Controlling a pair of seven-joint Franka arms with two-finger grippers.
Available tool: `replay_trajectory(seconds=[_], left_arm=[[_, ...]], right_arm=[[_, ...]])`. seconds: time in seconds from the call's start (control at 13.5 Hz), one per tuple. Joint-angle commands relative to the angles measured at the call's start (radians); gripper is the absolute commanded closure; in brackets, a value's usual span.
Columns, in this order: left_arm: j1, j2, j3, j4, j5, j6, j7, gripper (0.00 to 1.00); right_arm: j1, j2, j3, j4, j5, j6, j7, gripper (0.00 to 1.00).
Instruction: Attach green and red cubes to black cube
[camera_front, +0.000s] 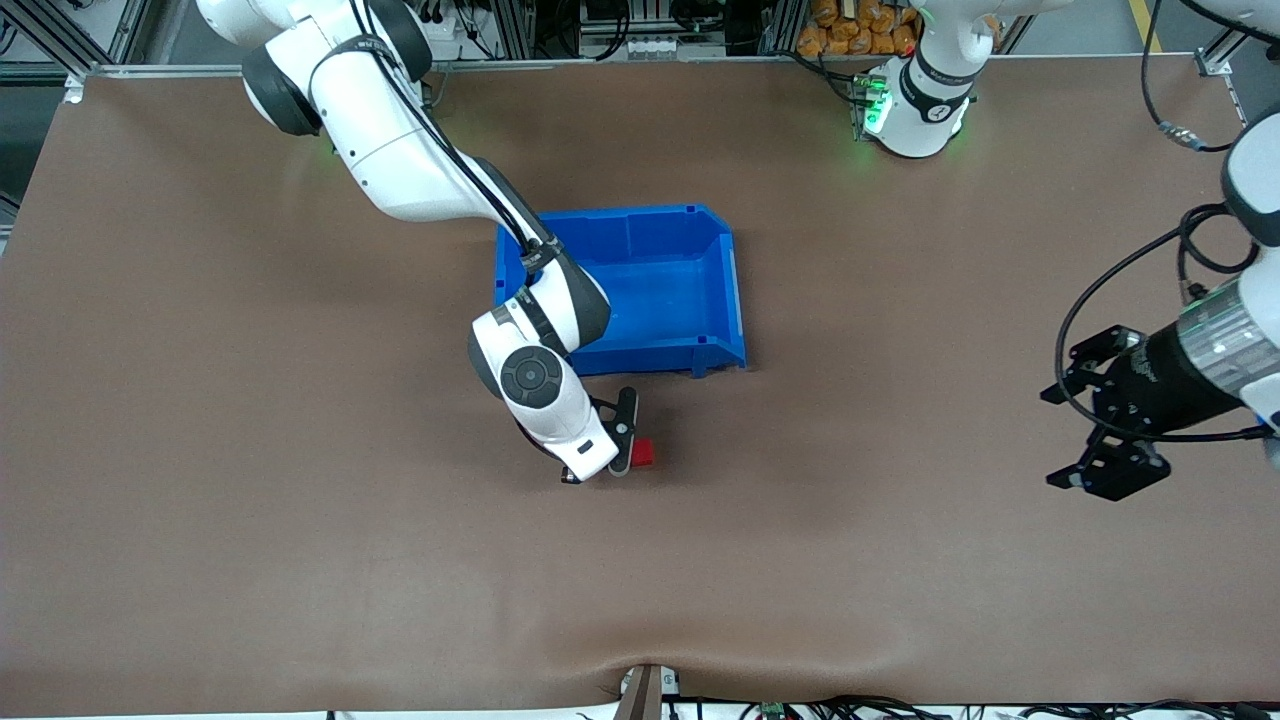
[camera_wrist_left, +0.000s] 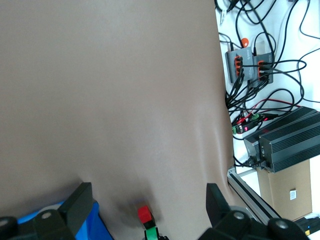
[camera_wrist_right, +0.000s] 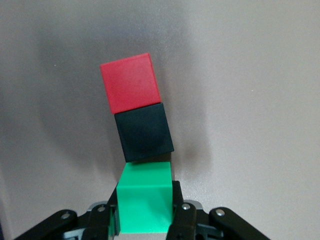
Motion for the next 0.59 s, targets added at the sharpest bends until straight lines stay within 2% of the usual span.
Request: replay_trajectory(seconds=[0.0, 0.52], left_arm=[[0.015, -0.041, -0.005, -0.036, -0.02, -0.008, 0.035, 0.0], [0.058, -0.059, -0.006, -0.036, -0.022, -0.016, 0.066, 0.0]], right_arm=[[0.011, 0.044, -0.011, 0.061, -0.011, 0.0, 0.0, 1.0], [0.017, 0.049, -0.011, 0.061, -0.011, 0.0, 0.003, 1.0]])
